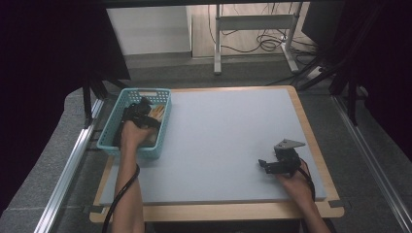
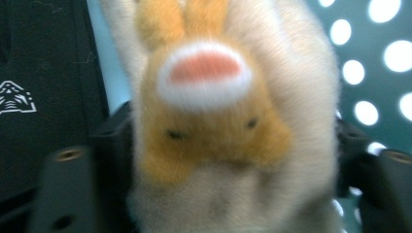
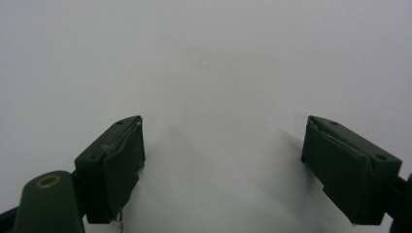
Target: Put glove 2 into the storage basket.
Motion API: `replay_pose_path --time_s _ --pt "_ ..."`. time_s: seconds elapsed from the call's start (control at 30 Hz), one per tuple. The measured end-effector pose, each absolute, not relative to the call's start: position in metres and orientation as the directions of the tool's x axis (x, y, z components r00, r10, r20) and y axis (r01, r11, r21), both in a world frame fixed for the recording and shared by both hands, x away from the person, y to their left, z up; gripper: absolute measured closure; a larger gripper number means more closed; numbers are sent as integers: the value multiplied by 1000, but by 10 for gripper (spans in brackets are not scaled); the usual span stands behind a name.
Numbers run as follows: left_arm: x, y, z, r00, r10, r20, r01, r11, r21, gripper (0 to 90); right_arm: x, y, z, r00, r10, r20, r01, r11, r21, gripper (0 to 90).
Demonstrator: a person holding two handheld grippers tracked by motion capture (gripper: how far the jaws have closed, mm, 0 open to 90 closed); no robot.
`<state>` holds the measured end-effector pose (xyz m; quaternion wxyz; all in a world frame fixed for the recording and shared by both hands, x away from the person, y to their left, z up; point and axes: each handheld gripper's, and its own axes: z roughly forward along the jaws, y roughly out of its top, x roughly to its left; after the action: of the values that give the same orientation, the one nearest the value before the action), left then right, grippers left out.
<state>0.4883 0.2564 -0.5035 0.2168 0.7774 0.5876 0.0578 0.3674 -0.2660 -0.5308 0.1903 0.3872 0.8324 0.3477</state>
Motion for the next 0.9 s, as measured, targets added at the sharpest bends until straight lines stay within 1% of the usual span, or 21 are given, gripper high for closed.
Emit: replay_pose_path --time_s 0.1,0.13,0.23,0.3,0.33,0.43,0.5,0.57,0.6,0.63,0.7,0.8,0.9 --pt "484 256 -494 315 940 -131 878 -236 417 132 367 -266 -531 -628 777 -48 512 459 726 154" --pt "483 256 -489 315 941 -127 874 -235 425 123 367 -266 -531 -628 777 -48 513 459 726 154" --pt "479 260 -474 317 942 -114 857 -233 459 125 367 -266 -531 -629 776 -50 511 461 725 154" --pt "476 264 -463 306 946 -111 841 -214 497 150 367 -266 -531 -629 776 -50 512 461 725 154" --pt "474 266 -458 303 946 -111 832 -206 515 174 367 -266 -531 -629 776 -50 511 461 725 154" --pt "470 272 -452 278 956 -90 824 -190 533 348 367 -266 -531 -629 776 -51 511 462 725 154" --pt "468 277 -454 253 966 -57 828 -185 530 513 367 -266 -531 -629 776 -50 512 461 725 154" --pt "468 281 -460 209 978 -13 844 -174 508 656 367 -266 -531 -629 776 -50 512 461 725 154" --pt "468 282 -464 198 980 3 850 -173 497 725 367 -266 -531 -628 777 -48 512 459 726 154" --pt "469 283 -467 191 982 5 856 -169 488 763 367 -266 -531 -628 777 -48 512 459 726 154" --pt "471 285 -477 188 982 -5 871 -165 463 805 367 -266 -531 -627 777 -47 513 458 726 154" --pt "473 283 -487 216 976 -32 880 -180 439 825 367 -266 -531 -628 777 -47 513 458 726 154" --pt "475 276 -491 232 972 -45 880 -190 436 837 367 -266 -531 -628 777 -47 513 458 726 154"
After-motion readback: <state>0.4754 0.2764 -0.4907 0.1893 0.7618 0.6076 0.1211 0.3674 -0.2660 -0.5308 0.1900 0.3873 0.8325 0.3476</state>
